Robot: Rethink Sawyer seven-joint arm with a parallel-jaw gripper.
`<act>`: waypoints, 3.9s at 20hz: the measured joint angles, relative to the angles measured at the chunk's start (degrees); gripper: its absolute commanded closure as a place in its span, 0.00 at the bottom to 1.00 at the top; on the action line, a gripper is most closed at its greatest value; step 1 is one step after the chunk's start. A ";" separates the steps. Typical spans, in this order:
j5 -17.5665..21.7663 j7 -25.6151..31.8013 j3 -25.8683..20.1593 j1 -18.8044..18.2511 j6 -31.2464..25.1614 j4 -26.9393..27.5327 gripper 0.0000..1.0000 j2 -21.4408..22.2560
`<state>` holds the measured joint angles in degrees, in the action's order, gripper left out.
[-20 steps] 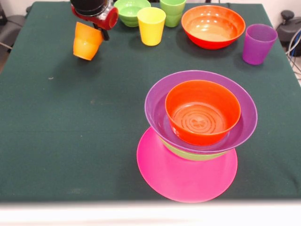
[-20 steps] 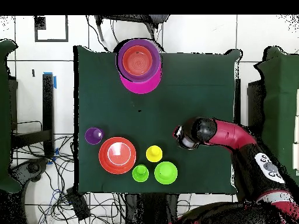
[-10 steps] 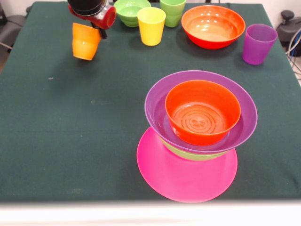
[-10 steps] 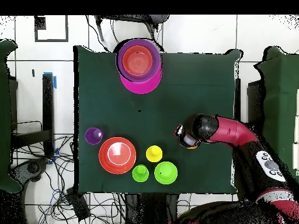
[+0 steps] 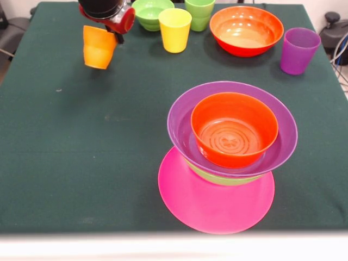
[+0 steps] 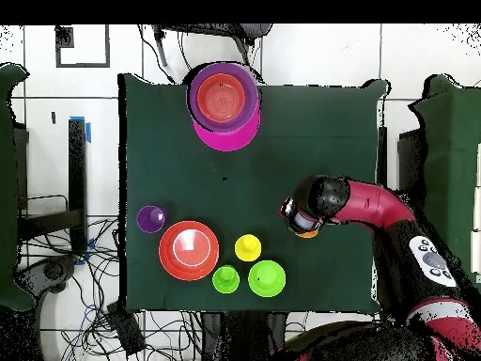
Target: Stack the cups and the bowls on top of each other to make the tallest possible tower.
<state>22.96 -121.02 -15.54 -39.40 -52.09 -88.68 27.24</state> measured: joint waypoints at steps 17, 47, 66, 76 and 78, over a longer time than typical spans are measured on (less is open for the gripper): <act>0.01 0.00 0.00 0.39 -5.60 4.61 1.00 -0.64; -0.01 0.00 -0.05 3.90 -16.93 12.35 1.00 -8.13; 0.01 0.05 -0.04 1.61 -16.90 12.65 0.00 -8.26; 0.01 0.05 -0.04 -0.15 -11.31 10.10 0.00 -5.03; 0.02 0.05 -0.03 -0.27 -9.30 9.24 0.00 -4.17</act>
<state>22.99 -120.97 -15.57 -39.67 -61.39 -79.43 23.07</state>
